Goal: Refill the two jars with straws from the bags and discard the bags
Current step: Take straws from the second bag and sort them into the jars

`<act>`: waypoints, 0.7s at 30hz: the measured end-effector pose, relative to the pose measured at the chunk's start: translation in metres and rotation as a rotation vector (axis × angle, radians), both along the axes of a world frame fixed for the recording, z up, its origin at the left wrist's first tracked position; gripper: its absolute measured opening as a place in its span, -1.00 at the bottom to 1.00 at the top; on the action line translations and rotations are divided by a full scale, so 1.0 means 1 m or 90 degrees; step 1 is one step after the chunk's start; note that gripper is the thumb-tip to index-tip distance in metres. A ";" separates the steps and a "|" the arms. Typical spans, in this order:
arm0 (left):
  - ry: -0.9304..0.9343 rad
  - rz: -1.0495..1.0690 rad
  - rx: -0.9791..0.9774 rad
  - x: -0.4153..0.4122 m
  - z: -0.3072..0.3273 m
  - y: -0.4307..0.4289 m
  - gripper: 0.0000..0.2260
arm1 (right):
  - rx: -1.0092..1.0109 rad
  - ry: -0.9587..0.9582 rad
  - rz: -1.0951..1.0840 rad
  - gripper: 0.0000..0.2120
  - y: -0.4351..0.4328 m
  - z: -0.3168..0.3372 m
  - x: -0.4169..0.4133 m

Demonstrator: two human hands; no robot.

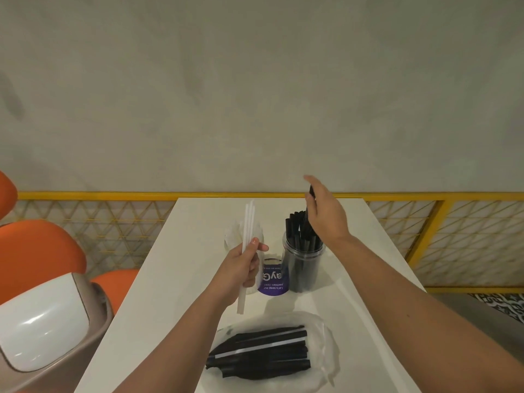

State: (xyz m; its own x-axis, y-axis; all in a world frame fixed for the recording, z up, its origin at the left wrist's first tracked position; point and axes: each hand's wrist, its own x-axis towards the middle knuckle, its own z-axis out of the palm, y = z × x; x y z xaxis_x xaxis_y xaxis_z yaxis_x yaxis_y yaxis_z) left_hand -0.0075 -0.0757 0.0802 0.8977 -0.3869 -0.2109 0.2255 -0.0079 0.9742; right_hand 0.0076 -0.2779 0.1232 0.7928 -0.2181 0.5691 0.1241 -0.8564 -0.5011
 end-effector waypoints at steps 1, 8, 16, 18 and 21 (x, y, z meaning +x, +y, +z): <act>-0.001 0.003 0.003 0.001 -0.001 0.001 -0.70 | -0.008 0.048 -0.007 -0.65 -0.002 -0.010 0.001; 0.003 0.014 0.019 0.003 -0.004 0.003 -0.70 | -0.126 0.313 -0.007 -0.58 -0.007 -0.055 0.003; 0.002 0.009 0.025 0.004 -0.006 0.000 -0.69 | 0.162 0.140 0.114 -0.55 0.033 -0.012 -0.001; -0.001 -0.012 0.017 0.004 -0.004 -0.003 -0.72 | 0.359 0.253 0.213 -0.40 0.052 0.000 -0.004; -0.018 -0.076 0.010 0.004 0.002 -0.006 -0.79 | 0.574 0.437 0.330 -0.60 0.067 0.004 -0.003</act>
